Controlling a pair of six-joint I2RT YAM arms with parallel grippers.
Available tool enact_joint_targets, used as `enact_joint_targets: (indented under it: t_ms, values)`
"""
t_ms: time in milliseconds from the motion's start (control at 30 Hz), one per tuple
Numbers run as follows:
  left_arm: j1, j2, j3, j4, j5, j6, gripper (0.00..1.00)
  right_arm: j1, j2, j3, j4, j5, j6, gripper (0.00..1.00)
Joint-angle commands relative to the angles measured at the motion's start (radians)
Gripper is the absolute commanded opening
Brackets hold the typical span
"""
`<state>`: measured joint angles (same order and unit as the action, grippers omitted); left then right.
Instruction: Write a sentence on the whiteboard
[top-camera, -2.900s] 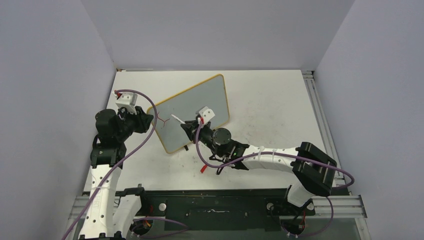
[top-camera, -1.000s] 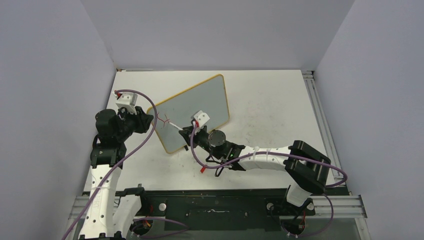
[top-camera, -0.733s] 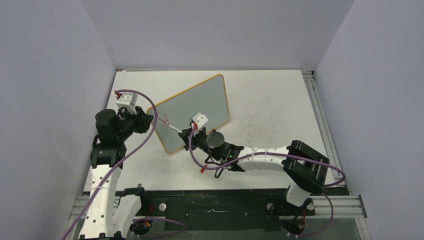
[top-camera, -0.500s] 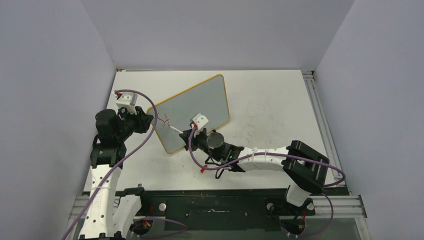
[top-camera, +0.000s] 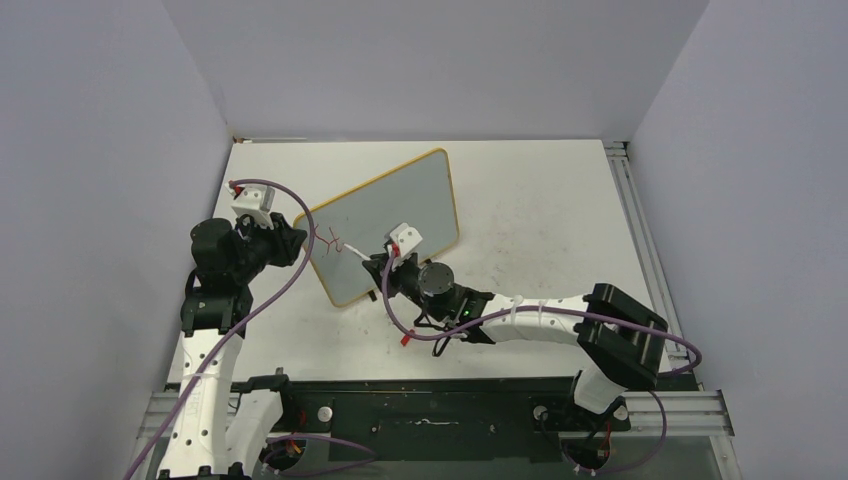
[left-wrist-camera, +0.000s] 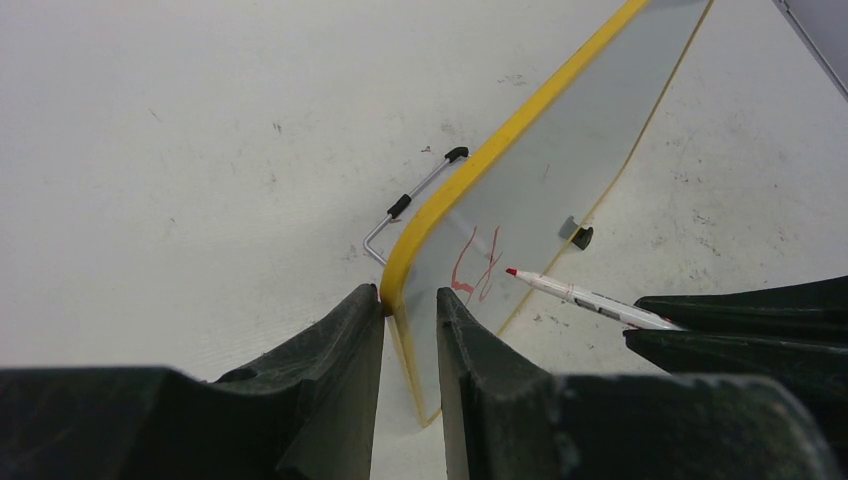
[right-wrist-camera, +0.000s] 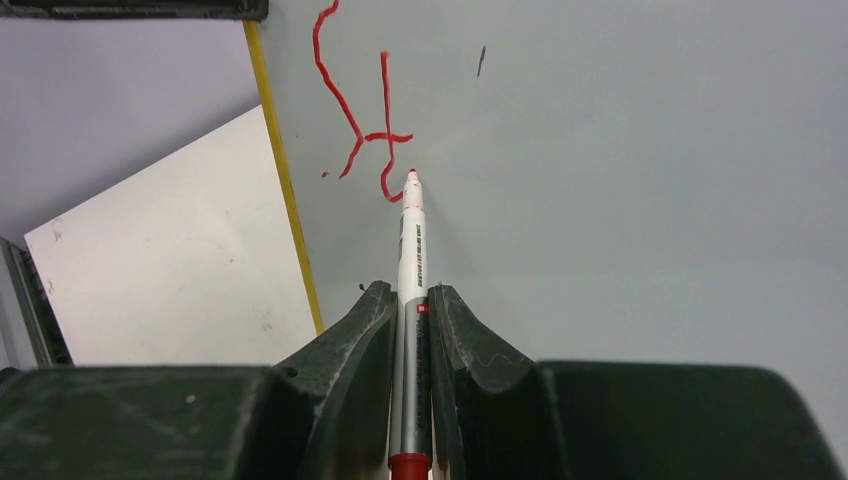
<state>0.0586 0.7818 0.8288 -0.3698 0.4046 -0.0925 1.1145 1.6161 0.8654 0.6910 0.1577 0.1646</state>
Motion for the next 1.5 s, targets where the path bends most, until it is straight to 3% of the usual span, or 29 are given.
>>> enact_joint_targets:
  t_ms: [0,1467]
  values:
    - [-0.003,-0.013,0.007,0.019,0.022,0.002,0.24,0.01,-0.077,-0.007,0.041,0.032,-0.024,0.05]
    - [-0.005,-0.013,0.007,0.019,0.024,0.002,0.24,-0.002,-0.025,0.015,0.058,0.091,-0.049,0.05]
